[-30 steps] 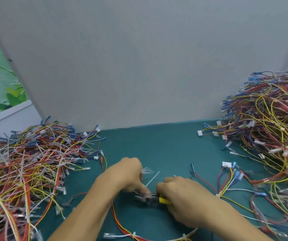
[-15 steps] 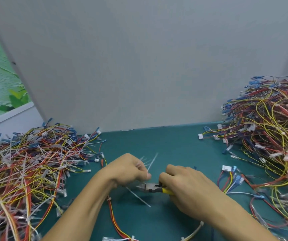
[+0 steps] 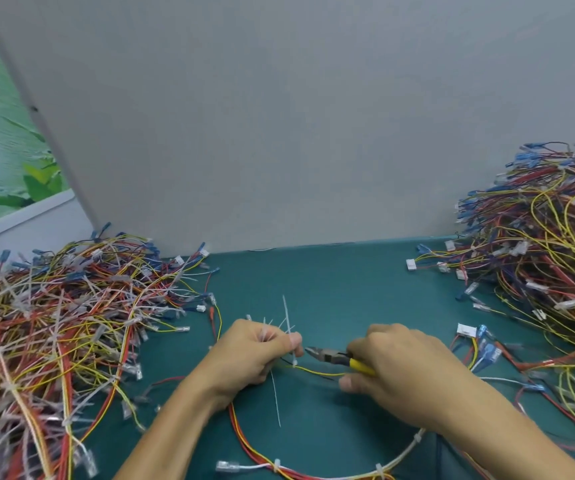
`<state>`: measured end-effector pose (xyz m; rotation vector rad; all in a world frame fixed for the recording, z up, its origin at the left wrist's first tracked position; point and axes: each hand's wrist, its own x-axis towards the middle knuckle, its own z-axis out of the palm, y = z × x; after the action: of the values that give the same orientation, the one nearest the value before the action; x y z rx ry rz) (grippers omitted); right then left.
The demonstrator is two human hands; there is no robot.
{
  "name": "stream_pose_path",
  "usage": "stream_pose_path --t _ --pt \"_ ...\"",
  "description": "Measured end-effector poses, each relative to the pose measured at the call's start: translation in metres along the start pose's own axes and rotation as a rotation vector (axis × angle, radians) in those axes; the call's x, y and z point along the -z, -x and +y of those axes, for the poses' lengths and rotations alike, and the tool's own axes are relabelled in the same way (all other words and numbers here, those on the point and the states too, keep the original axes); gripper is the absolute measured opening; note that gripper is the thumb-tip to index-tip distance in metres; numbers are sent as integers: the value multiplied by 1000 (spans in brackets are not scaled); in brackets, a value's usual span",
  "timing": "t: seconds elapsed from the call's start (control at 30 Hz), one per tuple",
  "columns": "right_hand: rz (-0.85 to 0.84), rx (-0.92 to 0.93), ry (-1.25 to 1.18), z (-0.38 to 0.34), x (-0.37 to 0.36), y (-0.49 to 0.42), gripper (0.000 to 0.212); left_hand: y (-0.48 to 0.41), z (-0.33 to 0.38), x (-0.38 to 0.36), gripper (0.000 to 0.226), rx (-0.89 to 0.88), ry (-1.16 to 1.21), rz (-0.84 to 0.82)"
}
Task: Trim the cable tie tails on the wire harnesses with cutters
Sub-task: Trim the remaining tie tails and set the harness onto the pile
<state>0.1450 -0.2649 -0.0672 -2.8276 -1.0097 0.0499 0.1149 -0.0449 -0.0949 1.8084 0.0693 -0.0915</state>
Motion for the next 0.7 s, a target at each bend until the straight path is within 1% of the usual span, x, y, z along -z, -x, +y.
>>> stream_pose_path --t 0.17,0.3,0.43,0.7 --pt "-12 -20 13 -7 -1 1 35 0 -1 -1 28 15 27 44" --pt "-7 -16 30 -10 -1 2 38 -2 -5 -1 37 32 31 60" --pt "-24 -11 37 -19 -6 -1 40 -1 -4 -1 24 29 30 43" --pt "-52 -25 48 -24 -6 -4 40 -2 -5 0 22 32 36 32"
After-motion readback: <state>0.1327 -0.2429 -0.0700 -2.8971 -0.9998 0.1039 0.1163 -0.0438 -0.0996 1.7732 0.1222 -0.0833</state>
